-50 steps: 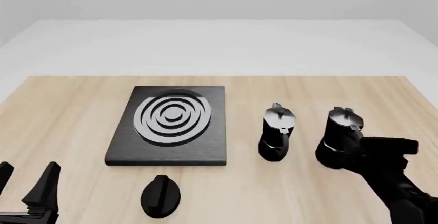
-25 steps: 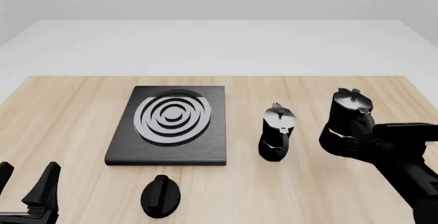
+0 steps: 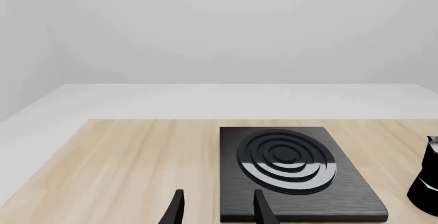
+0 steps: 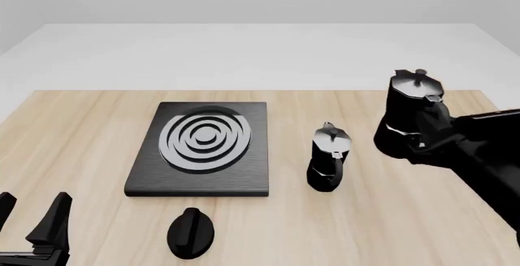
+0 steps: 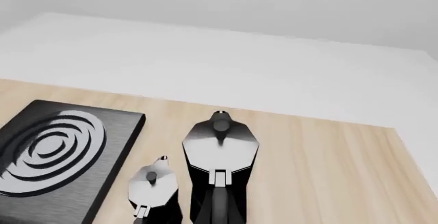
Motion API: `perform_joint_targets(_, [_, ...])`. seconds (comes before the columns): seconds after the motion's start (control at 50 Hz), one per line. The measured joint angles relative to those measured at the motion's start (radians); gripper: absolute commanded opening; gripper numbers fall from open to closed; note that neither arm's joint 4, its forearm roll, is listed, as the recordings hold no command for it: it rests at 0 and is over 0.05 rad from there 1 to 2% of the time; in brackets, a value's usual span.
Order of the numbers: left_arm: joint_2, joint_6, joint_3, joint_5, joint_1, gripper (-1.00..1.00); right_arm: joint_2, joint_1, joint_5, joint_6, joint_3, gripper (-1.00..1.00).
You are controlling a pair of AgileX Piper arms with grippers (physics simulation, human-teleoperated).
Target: Put the right moka pot on the stove.
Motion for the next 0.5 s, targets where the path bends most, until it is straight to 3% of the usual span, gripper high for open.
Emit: perform_joint_targets(0.5, [0.0, 0.0, 0.0, 0.0, 0.0, 1.0, 0.031, 0.164, 0.146, -0.072, -0.248, -1.0])
